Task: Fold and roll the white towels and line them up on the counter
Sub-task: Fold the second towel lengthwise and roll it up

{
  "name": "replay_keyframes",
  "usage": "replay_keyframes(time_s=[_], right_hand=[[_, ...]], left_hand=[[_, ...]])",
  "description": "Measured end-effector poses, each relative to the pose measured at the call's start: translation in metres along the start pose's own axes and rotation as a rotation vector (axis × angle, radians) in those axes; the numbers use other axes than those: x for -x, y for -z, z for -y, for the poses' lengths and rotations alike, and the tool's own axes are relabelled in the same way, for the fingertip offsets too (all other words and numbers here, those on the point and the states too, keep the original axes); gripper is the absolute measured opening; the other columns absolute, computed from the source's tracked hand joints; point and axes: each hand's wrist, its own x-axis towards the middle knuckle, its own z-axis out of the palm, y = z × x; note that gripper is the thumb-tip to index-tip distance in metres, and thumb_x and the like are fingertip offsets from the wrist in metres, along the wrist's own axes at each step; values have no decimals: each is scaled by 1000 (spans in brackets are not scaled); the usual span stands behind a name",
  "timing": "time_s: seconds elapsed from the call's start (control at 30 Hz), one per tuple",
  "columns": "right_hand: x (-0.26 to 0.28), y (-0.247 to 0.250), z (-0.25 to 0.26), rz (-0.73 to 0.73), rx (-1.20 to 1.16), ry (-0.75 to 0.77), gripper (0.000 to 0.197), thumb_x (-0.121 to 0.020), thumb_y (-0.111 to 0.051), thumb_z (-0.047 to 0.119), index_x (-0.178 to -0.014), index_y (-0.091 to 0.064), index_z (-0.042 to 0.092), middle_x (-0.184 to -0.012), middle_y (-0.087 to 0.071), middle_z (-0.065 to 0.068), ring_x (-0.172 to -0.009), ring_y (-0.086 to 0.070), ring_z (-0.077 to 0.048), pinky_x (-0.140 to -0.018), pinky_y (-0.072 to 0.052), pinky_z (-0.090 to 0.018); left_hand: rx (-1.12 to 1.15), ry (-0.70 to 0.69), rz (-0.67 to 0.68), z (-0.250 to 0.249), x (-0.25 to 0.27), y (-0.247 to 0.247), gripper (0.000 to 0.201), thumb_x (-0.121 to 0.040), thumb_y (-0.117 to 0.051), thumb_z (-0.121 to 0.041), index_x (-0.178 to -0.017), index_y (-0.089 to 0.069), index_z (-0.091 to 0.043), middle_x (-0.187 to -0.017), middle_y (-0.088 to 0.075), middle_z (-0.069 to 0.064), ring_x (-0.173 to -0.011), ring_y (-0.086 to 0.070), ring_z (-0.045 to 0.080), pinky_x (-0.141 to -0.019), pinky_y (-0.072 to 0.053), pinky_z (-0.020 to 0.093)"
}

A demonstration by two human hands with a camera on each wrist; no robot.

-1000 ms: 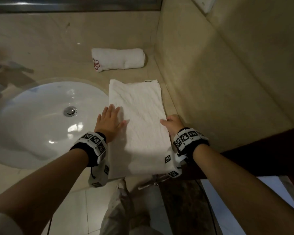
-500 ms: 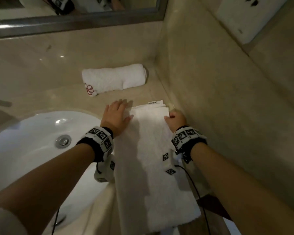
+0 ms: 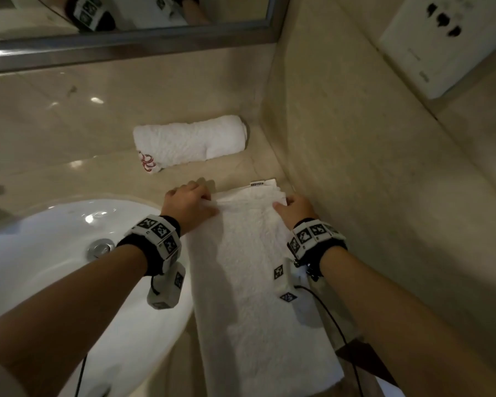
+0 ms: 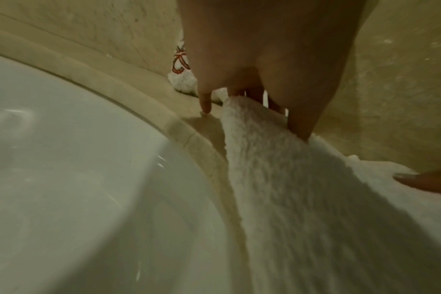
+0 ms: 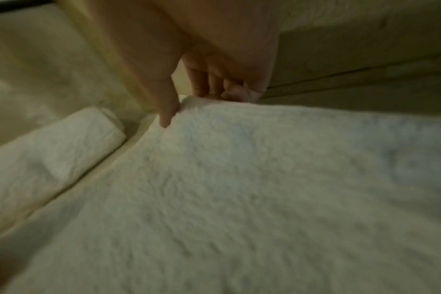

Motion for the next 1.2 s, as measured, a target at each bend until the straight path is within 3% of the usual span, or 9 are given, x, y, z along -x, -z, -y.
replay_keyframes(time_s=[0.17, 0.33, 0.43, 0.53, 0.73, 0.8, 0.9, 1.07, 1.2], right_hand=[[-2, 4, 7, -44, -105, -29, 22, -86, -63, 25, -105, -60, 16, -91, -59, -2, -89, -60, -23, -87, -50, -32], [4, -4, 5, 17, -75, 39, 17, -84, -62, 20, -100, -59, 14, -93, -60, -3, -89, -58, -22, -91, -49, -37], [4, -3, 6, -51, -163, 101, 15, -83, -65, 13, -79, -52, 19, -77, -56, 4, -84, -54, -19, -86, -47, -32], [4, -6, 7, -32, -165, 155, 25, -82, -67, 15, -67, -50, 26, -79, -55, 1, -83, -53, -19, -86, -49, -37], [-2, -2, 11, -86, -213, 209, 2, -88, -60, 15, -89, -59, 14, -89, -59, -6, -86, -54, -20, -88, -48, -36], [-5, -2, 12, -93, -145, 219, 4, -92, -53, 17, -91, -54, 14, -86, -55, -5, -84, -52, -20, -83, -46, -34], [-12, -6, 14, -83, 13, 194, 20, -98, -41, 21, -108, -52, 7, -91, -51, -8, -86, -49, -21, -82, -43, -34], [-15, -10, 14, -113, 44, 224, 18, -99, -38, 26, -103, -50, 12, -87, -52, -5, -81, -51, -22, -81, -43, -35], [-5, -9, 17, -3, -242, 338, 8, -97, -43, 14, -91, -47, 11, -74, -43, -2, -66, -39, -11, -71, -37, -28]], left_hand=[[21, -114, 10, 2, 3, 4, 32, -77, -71, -33, -99, -62, -12, -111, -57, 7, -106, -54, 27, -102, -31, 36], [-84, -192, 41, 2, 9, 9, 36, -79, -69, -35, -107, -60, -13, -120, -57, 4, -122, -45, 24, -112, -15, 36], [-109, -180, 64, 0, 8, 12, 36, -82, -65, -36, -111, -58, -16, -127, -54, 3, -131, -38, 24, -113, -13, 37], [-116, -131, 82, -1, 6, 12, 36, -83, -61, -46, -110, -57, -23, -123, -57, -4, -121, -41, 23, -106, -23, 40], [-115, -80, 140, -6, 2, 11, 37, -78, -62, -52, -106, -57, -27, -122, -54, -6, -117, -37, 24, -95, -28, 40], [-111, -72, 158, -6, 1, 10, 38, -78, -62, -52, -106, -57, -28, -125, -52, -5, -118, -37, 24, -95, -28, 41], [-145, -61, 175, -4, -1, 11, 45, -79, -60, -56, -115, -55, -28, -130, -49, -2, -122, -37, 25, -98, -29, 43], [-184, -61, 197, 6, -2, 17, 50, -80, -57, -59, -118, -51, -28, -131, -48, -1, -120, -42, 28, -97, -29, 42], [-95, -42, 164, 8, -3, 22, 44, -80, -59, -56, -104, -43, -23, -118, -54, 1, -111, -49, 28, -91, -32, 40]])
